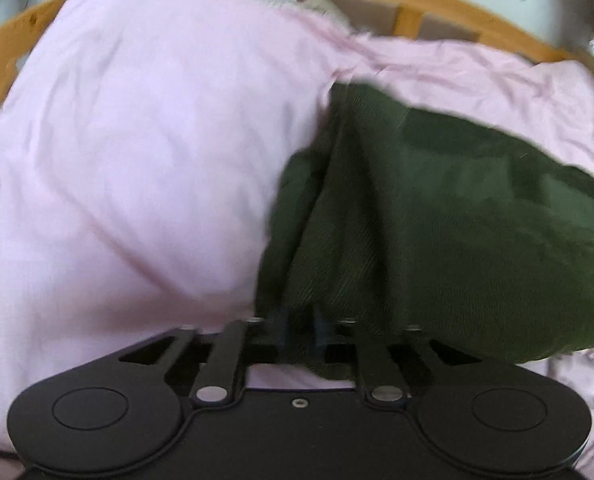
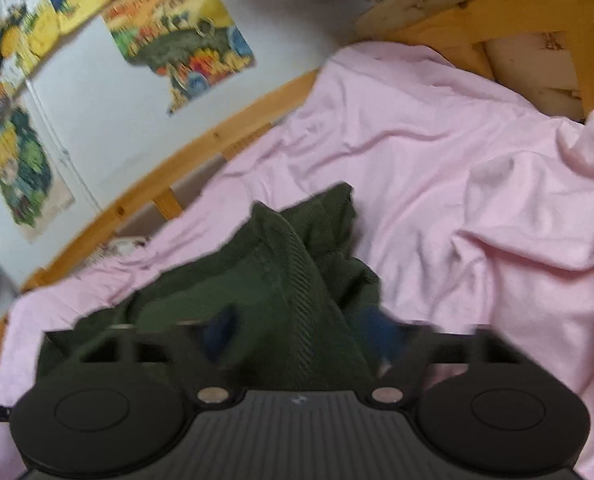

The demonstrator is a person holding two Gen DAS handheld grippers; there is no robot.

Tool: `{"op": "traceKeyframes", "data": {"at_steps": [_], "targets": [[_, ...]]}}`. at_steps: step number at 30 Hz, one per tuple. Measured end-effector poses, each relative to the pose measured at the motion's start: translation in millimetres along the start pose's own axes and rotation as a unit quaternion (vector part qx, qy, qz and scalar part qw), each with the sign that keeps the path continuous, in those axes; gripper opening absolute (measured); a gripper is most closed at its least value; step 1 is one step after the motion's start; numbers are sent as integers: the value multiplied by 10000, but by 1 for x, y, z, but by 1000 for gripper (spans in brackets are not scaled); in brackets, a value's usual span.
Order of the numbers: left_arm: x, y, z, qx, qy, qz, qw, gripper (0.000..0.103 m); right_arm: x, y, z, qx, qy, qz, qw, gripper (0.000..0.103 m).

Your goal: Fold large clothes

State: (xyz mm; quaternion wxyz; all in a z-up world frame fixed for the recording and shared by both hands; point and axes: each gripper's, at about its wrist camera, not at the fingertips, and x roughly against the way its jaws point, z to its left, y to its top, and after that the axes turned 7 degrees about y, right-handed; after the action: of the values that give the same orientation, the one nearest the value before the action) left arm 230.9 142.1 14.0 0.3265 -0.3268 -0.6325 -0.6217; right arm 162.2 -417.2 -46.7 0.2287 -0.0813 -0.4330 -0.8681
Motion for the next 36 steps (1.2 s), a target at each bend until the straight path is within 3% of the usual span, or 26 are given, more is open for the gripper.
{"op": "traceKeyframes", "data": {"at_steps": [1,3,5,8,11,13,16,17,18,19,20,21,23,24,29,33,36], "targets": [[6,3,0,6,-92,-134,9999,56,-2,2,2,45,69,-18,10000,86],[13,7,-3,18,-306,-467,9984,88,-10,6,5,215,124,-9,9997,96],[13,14,-8,-81,-439,-699,9966,91,-25,8,5,385,98,64,9992,97],[-13,35,-24,-356,-478,-697,9958,96,-50,15,-4,439,59,191,9988,97],[-57,49,-34,-711,-331,-453,9959,96,-75,18,-25,5,108,208,9997,98],[-86,55,-33,-684,-209,-133,9973,95,-85,18,-35,-153,163,217,9995,97],[-108,59,-26,-372,-510,-17,9980,96,-92,18,-30,6,341,418,9985,91],[-111,60,-24,-336,-607,-41,9976,94,-92,18,-27,97,299,442,9985,89],[-113,60,-23,-312,-712,-45,9970,87,-92,17,-24,147,267,481,9984,82],[-113,61,-21,-264,-894,-28,9956,72,-91,16,-24,126,207,548,9982,76],[-111,61,-19,-162,-1038,9,9945,65,-92,15,-25,2,185,616,9979,65],[-110,62,-17,-19,-1068,38,9943,54,-91,13,-26,-169,204,643,9976,47],[-109,62,-13,160,-1076,43,9941,38,-87,9,-22,-436,347,573,9968,29],[-107,61,-12,213,-1121,-18,9935,25,-83,8,-16,-418,356,500,9972,23],[-80,61,-23,26,-928,-491,9945,15,-41,23,27,-453,746,57,9962,18],[-39,64,-3,484,-1420,-725,9860,13,-2,25,56,-435,877,-161,9951,18],[-6,58,2,433,-1509,-906,9834,13,15,24,60,-490,805,-167,9954,19]]}}
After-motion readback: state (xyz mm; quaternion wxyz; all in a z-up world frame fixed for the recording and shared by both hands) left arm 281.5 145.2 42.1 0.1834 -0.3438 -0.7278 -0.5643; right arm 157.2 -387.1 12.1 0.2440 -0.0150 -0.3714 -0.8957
